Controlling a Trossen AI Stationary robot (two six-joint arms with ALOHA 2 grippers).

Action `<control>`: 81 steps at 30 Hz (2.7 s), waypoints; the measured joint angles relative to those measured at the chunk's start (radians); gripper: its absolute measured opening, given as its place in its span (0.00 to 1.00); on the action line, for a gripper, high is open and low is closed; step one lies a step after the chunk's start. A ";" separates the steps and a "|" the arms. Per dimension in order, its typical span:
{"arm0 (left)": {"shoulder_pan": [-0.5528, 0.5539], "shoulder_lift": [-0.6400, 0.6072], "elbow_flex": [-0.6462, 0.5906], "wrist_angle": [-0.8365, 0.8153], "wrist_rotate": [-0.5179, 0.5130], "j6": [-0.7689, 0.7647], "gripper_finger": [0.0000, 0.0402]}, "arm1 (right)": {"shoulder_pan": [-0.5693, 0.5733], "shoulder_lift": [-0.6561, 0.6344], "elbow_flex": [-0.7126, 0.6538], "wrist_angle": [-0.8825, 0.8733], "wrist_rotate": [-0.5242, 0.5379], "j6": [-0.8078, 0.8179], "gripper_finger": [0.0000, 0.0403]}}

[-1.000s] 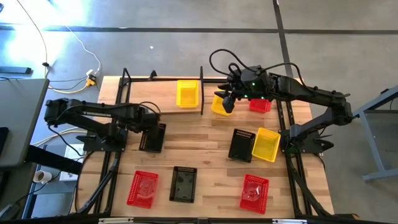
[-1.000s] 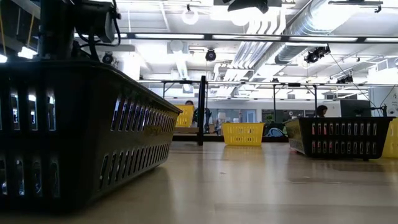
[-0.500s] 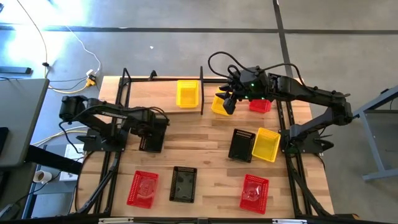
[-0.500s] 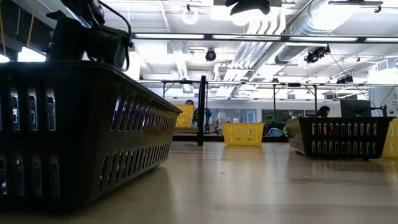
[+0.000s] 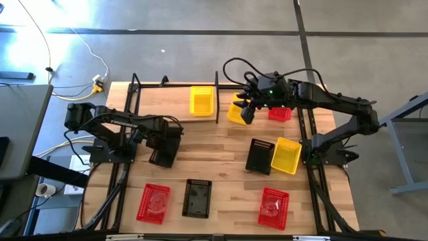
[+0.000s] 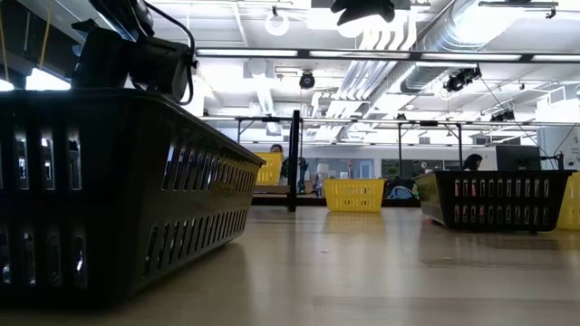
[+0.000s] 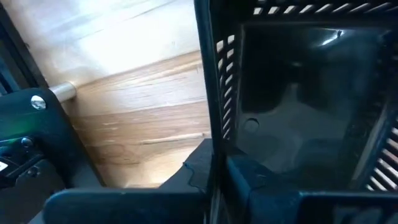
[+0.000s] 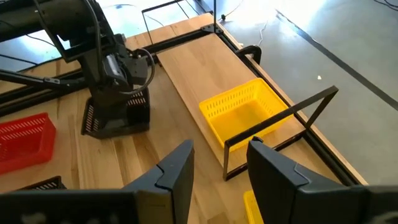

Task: Stack baskets on shelf by color
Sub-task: Put the top left black bin on the shelf

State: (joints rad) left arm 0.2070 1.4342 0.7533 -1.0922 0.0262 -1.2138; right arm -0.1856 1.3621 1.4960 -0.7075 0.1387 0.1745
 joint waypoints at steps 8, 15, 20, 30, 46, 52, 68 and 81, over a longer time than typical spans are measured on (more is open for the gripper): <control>0.000 -0.016 0.087 -0.003 -0.007 -0.005 0.01 | 0.000 0.000 0.000 -0.031 0.000 -0.007 0.33; 0.016 -0.066 0.177 -0.008 -0.046 -0.014 0.01 | 0.000 0.000 0.000 -0.052 0.000 -0.036 0.33; 0.031 -0.101 0.233 -0.010 -0.063 -0.014 0.00 | 0.000 0.000 0.000 -0.055 0.000 -0.070 0.33; 0.177 -0.184 0.284 -0.008 -0.119 0.091 0.00 | 0.000 0.000 0.000 -0.054 0.000 -0.104 0.33; 0.561 -0.202 0.284 0.064 -0.054 0.387 0.00 | 0.000 0.000 0.000 -0.052 0.013 -0.105 0.33; 0.673 -0.167 0.283 0.075 -0.031 0.454 0.00 | 0.000 0.000 0.000 -0.052 0.052 -0.105 0.33; 0.791 -0.026 0.283 0.171 0.062 0.537 0.00 | -0.011 0.000 -0.001 -0.051 0.101 -0.096 0.33; 0.816 0.058 0.283 0.191 0.079 0.554 0.00 | -0.033 0.000 -0.001 -0.054 0.101 -0.085 0.33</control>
State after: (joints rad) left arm 1.0229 1.4920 1.0367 -0.9015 0.1056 -0.6601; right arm -0.2189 1.3621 1.4948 -0.7617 0.2401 0.0891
